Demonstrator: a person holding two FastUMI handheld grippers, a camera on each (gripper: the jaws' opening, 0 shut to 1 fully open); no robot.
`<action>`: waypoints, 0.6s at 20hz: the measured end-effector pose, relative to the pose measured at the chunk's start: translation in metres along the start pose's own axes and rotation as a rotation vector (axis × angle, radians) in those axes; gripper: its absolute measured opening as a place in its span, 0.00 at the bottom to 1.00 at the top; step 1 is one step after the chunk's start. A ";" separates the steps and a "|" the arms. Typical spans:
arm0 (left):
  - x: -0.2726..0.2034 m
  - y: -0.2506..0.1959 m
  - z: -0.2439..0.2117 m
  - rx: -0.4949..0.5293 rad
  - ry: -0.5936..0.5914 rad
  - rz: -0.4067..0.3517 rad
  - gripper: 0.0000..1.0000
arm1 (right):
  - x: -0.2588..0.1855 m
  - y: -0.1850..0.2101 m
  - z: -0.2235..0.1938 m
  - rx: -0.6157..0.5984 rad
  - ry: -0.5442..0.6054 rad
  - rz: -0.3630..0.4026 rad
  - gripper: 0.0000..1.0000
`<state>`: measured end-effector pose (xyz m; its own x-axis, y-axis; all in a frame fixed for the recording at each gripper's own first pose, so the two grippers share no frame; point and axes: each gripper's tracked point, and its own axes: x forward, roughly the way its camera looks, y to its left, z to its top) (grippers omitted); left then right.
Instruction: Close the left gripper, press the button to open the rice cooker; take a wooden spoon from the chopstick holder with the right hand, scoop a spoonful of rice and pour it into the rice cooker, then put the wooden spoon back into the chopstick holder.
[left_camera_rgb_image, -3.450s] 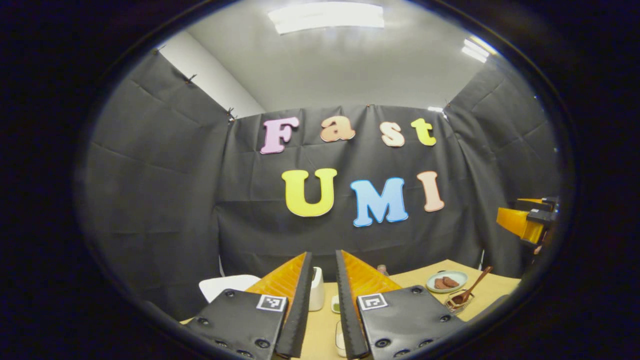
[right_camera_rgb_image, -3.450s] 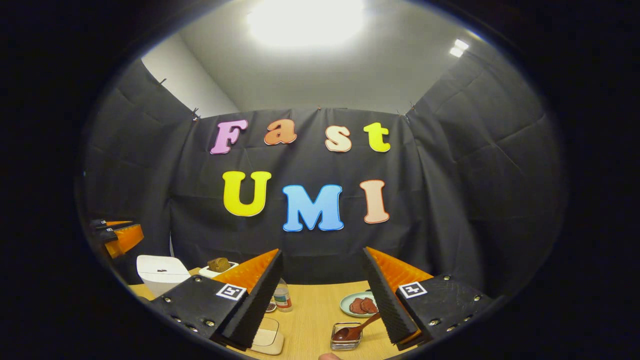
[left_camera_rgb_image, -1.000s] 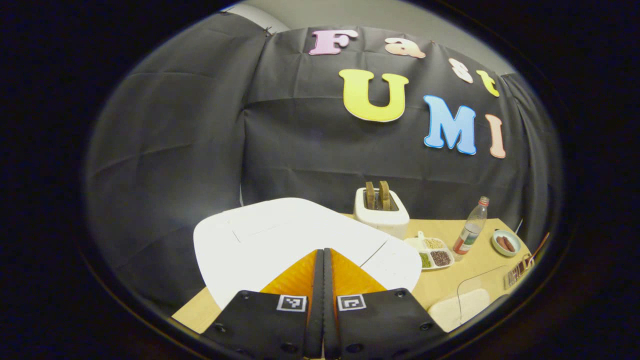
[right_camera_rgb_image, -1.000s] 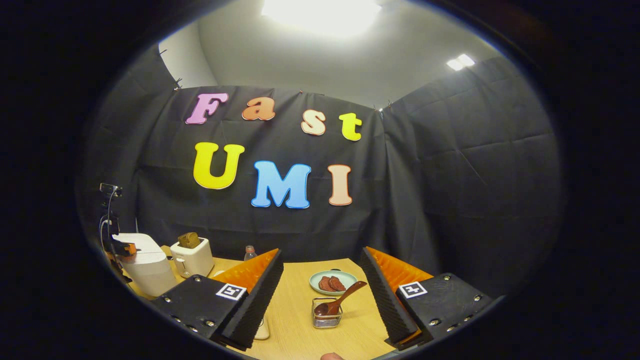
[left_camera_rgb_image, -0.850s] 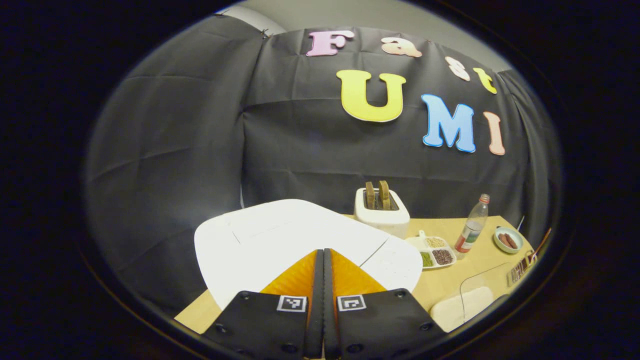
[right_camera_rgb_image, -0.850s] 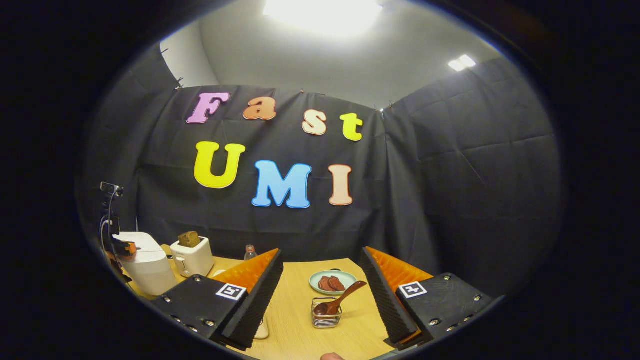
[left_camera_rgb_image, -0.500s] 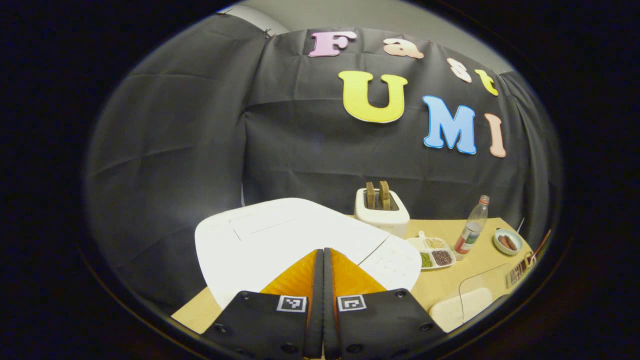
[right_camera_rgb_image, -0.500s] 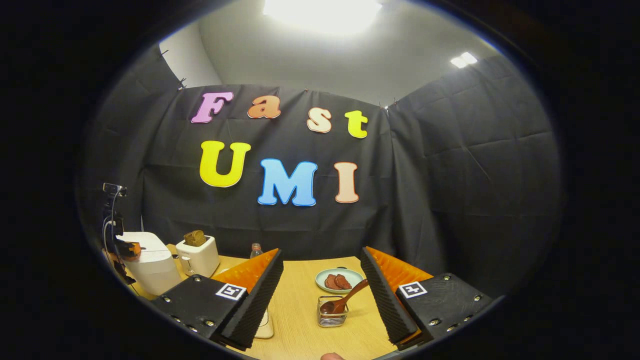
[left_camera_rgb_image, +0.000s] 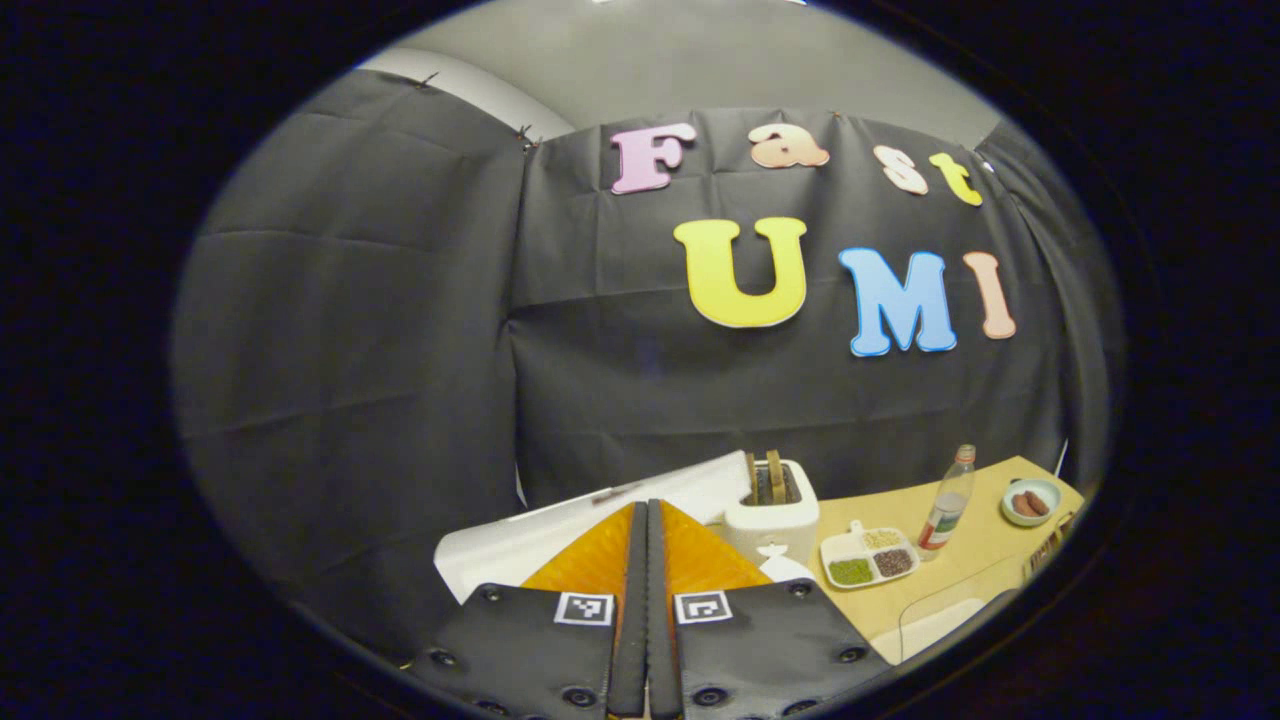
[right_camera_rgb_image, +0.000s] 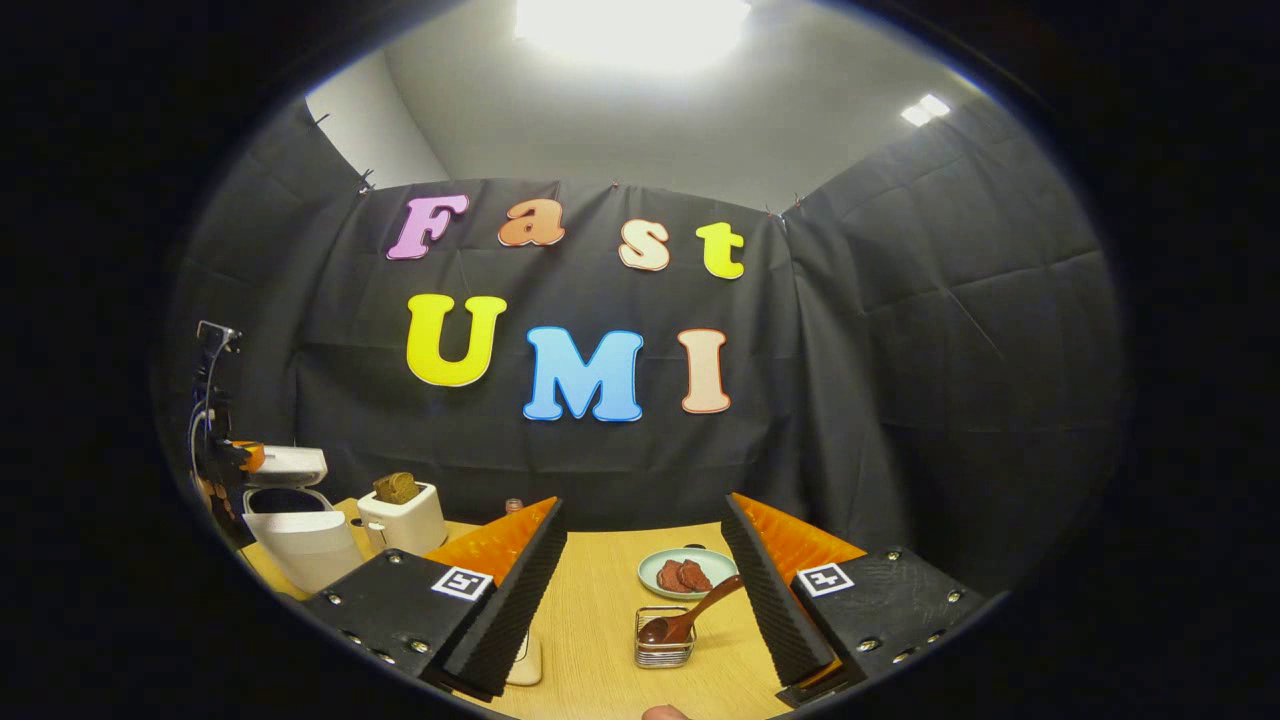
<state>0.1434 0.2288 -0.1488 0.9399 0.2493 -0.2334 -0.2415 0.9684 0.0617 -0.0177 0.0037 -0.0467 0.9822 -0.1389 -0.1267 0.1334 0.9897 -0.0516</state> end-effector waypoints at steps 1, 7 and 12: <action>-0.006 0.001 0.009 -0.002 -0.023 0.008 0.08 | 0.003 -0.001 0.000 0.002 -0.004 0.005 0.95; -0.052 -0.026 0.072 -0.007 -0.148 0.001 0.10 | 0.026 -0.017 0.000 0.021 -0.018 0.028 0.95; -0.092 -0.054 0.091 -0.070 -0.177 -0.019 0.36 | 0.044 -0.030 -0.001 0.022 -0.030 0.034 0.95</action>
<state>0.0922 0.1534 -0.0424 0.9707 0.2328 -0.0589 -0.2338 0.9722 -0.0099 0.0219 -0.0325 -0.0514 0.9896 -0.1043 -0.0987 0.1022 0.9944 -0.0263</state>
